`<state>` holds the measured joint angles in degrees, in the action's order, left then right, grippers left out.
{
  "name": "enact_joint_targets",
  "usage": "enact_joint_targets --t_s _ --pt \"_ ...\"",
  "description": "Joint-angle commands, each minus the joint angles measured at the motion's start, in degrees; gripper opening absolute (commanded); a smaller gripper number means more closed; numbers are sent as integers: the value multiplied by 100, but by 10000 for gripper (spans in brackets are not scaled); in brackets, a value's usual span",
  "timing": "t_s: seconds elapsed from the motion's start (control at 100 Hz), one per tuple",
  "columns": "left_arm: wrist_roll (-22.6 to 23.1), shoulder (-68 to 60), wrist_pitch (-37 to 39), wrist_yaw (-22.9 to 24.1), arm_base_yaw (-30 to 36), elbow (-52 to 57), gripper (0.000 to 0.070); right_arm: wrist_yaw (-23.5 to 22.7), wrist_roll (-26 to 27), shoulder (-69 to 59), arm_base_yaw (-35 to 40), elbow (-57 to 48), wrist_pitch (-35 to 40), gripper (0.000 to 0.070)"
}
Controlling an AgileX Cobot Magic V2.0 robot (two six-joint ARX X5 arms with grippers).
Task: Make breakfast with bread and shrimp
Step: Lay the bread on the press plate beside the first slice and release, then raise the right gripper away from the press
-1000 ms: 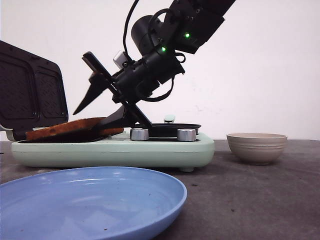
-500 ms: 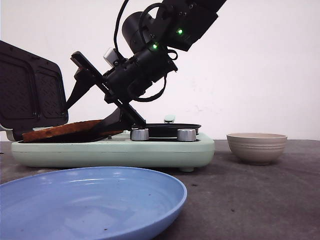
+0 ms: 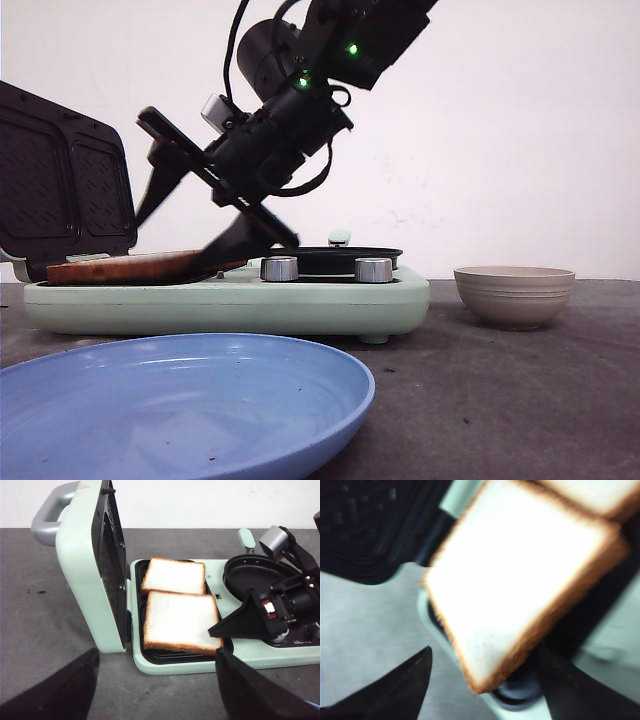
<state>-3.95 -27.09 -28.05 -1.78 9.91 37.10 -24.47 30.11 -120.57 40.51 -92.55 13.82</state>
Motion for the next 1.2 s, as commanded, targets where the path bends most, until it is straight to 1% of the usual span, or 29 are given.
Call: enact_joint_targets --t_s 0.0,0.1,0.27,0.38,0.44,0.54,0.73,0.78,0.84,0.94,1.09,1.19 --pt "2 -15 63 -17 0 20 390 105 -339 -68 2 -216 179 418" --pt "2 -15 63 -17 0 20 390 208 -496 -68 2 -326 409 418" --pt "4 -15 63 -17 0 20 390 210 -595 -48 2 -339 472 418" --pt "4 -15 63 -17 0 20 390 319 -723 57 -2 -339 514 418" --pt "7 -15 63 -17 0 20 390 455 -855 181 -15 -339 595 418" --pt "4 -15 63 -17 0 20 390 807 -1139 474 -26 -339 778 418" --pt "7 -15 61 -17 0 20 390 1381 -1843 1305 -157 -339 1335 417" --pt "7 -15 59 -17 0 20 390 1473 -2000 1510 -192 -337 1482 417" --pt "4 -15 57 -17 0 20 389 1729 -2208 1816 -234 -337 1698 417" --pt "7 -15 57 -17 0 20 390 2011 -2490 2262 -286 -334 1969 416" --pt "4 -15 55 -15 0 20 390 2361 -2785 2837 -385 -328 2367 415" --pt "-7 -15 46 52 0 20 390 2459 -2798 3202 -487 -223 2524 415"
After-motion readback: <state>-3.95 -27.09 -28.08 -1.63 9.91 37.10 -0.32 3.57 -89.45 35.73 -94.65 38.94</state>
